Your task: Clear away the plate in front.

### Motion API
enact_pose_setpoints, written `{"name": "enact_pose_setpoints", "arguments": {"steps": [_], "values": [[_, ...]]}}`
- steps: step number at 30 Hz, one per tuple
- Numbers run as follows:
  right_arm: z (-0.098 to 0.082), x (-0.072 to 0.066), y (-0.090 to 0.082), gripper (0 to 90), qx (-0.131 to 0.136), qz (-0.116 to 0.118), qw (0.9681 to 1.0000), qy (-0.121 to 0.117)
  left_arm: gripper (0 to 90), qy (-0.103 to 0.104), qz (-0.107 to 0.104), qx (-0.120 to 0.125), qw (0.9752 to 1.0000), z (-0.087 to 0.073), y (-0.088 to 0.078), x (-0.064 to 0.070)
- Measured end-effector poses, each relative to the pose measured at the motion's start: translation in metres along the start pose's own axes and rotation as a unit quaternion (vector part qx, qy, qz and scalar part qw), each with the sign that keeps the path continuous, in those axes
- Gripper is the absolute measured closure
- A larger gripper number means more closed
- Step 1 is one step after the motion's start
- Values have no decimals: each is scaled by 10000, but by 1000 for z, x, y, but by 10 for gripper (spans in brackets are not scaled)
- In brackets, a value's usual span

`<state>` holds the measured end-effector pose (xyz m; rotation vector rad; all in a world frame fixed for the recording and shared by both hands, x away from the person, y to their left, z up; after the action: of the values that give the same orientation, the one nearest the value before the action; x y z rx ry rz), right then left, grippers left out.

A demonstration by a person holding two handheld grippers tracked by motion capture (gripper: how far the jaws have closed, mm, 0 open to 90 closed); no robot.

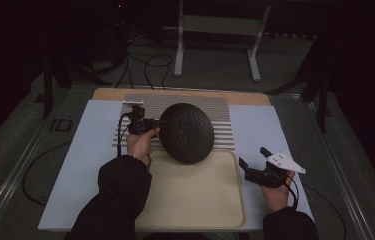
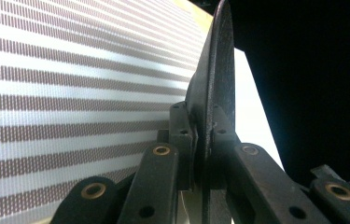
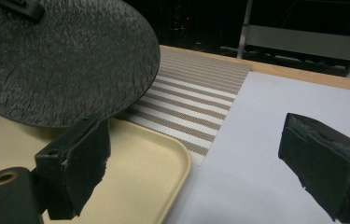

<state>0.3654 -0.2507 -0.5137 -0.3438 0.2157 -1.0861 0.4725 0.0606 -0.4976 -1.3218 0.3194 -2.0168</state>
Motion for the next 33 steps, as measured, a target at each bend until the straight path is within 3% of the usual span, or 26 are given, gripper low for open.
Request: {"name": "enact_pose_setpoints", "arguments": {"steps": [20,28,33], "values": [[0,0,0,95,-8,4,10000,-9,853,26,-12,-269,9996,-29,5,-11],[0,-1,1,95,-10,6,10000,-12,854,330,39,-456,9984,-38,1,-9],[0,-2,1,95,-22,-4,10000,-17,855,269,-46,-549,9981,-45,1,-13]]}}
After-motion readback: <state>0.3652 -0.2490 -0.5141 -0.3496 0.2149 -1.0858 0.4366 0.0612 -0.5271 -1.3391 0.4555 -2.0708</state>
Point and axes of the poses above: each handheld gripper's, and its own axes: y roughly forward along the jaws, z roughly out of its top, x roughly to its right, the point moved 9 cm from there along y, roughly forward along the jaws, and after that the axes turned 3 degrees about -x, right-handed, at the moved point
